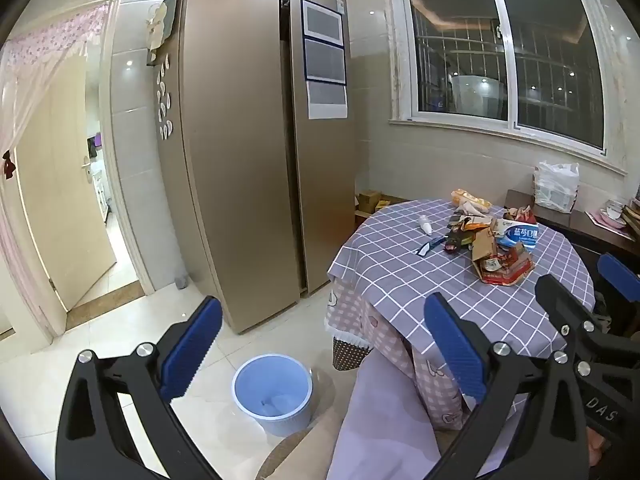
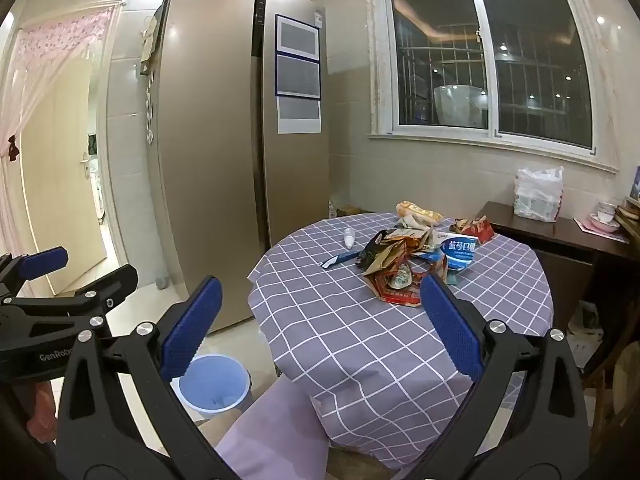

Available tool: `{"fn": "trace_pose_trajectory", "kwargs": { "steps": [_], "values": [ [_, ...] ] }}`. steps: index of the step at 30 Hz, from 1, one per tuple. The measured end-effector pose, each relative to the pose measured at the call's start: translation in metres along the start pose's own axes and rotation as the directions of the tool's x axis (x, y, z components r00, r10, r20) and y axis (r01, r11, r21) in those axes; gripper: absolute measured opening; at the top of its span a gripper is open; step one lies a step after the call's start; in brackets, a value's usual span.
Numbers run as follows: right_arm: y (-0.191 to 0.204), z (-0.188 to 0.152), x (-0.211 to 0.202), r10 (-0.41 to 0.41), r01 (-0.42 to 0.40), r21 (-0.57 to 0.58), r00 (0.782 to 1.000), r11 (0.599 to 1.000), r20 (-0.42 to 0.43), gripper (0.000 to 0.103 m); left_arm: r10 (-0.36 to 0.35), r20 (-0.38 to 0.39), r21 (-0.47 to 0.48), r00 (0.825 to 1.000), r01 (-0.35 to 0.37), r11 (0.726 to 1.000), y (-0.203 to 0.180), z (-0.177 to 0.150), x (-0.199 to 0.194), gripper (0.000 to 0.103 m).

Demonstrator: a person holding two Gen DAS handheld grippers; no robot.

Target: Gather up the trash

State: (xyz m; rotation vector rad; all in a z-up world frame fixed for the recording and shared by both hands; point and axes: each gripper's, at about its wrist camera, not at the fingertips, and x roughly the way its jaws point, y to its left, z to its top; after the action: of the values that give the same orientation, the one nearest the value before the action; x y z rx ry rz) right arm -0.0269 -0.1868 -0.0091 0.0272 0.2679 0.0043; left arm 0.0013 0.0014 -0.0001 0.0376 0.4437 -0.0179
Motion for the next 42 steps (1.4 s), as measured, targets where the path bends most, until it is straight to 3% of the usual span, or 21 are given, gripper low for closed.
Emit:
{"fn": "trace_pose_trajectory", "kwargs": {
  "steps": [18,42],
  "values": [
    [-0.007,0.002,-0.009,0.008,-0.008,0.007,1.000,1.000,0.020,0.097,-0.002,0.039,0.027,0.999,0.001,1.000,-0.006,0.005,-0.012,0.099],
    [-0.006,-0.001,-0.004,0.017,-0.017,0.009,1.000,1.000,0.001,0.097,0.007,0.032,0.029,0.999,-0.007,1.000,-0.005,0.002,-0.008,0.099]
  ]
}}
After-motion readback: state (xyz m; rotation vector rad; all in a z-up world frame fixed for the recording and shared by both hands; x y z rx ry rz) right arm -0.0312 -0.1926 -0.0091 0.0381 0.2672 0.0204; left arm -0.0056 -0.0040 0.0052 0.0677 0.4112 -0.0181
